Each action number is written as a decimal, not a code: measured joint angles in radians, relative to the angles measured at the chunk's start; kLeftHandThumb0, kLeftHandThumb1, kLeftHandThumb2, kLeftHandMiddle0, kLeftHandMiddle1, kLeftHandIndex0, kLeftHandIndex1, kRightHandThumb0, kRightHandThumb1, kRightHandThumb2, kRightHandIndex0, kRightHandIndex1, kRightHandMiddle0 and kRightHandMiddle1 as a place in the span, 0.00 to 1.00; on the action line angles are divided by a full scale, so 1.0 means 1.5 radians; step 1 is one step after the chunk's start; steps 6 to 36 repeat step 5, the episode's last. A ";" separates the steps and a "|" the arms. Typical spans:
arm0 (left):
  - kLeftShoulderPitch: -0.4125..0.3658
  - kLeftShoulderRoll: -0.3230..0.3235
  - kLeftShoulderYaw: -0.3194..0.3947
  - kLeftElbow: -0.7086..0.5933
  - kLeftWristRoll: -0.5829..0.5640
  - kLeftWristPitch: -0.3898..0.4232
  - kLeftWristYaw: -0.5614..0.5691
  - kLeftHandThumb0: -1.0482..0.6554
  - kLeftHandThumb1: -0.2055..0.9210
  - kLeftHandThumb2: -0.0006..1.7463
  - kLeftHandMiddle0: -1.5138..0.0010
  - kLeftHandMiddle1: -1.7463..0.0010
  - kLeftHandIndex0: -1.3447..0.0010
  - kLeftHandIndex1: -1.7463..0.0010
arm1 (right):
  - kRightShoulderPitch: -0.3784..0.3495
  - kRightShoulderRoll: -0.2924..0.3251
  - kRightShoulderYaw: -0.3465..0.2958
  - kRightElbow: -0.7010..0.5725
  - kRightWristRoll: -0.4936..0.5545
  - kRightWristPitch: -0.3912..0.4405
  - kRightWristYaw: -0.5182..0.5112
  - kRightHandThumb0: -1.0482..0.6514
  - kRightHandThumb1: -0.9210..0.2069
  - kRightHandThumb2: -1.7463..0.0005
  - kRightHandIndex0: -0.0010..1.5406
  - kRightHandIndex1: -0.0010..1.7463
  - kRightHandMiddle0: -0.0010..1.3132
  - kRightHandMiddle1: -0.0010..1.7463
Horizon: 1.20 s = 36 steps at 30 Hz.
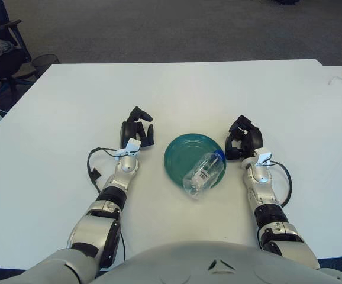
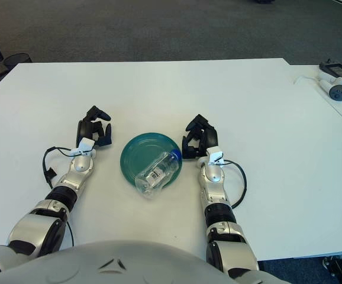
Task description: Put the bottle into the plate.
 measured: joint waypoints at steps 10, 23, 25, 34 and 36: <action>-0.007 -0.008 0.005 0.019 -0.016 -0.004 0.001 0.33 0.41 0.80 0.19 0.00 0.51 0.00 | 0.000 0.000 0.000 0.000 0.000 0.000 0.000 0.61 0.87 0.01 0.59 0.96 0.51 1.00; -0.007 -0.008 0.005 0.019 -0.016 -0.004 0.001 0.33 0.41 0.80 0.19 0.00 0.51 0.00 | 0.000 0.000 0.000 0.000 0.000 0.000 0.000 0.61 0.87 0.01 0.59 0.96 0.51 1.00; -0.007 -0.008 0.005 0.019 -0.016 -0.004 0.001 0.33 0.41 0.80 0.19 0.00 0.51 0.00 | 0.000 0.000 0.000 0.000 0.000 0.000 0.000 0.61 0.87 0.01 0.59 0.96 0.51 1.00; -0.007 -0.008 0.005 0.019 -0.016 -0.004 0.001 0.33 0.41 0.80 0.19 0.00 0.51 0.00 | 0.000 0.000 0.000 0.000 0.000 0.000 0.000 0.61 0.87 0.01 0.59 0.96 0.51 1.00; -0.007 -0.008 0.005 0.019 -0.016 -0.004 0.001 0.33 0.41 0.80 0.19 0.00 0.51 0.00 | 0.000 0.000 0.000 0.000 0.000 0.000 0.000 0.61 0.87 0.01 0.59 0.96 0.51 1.00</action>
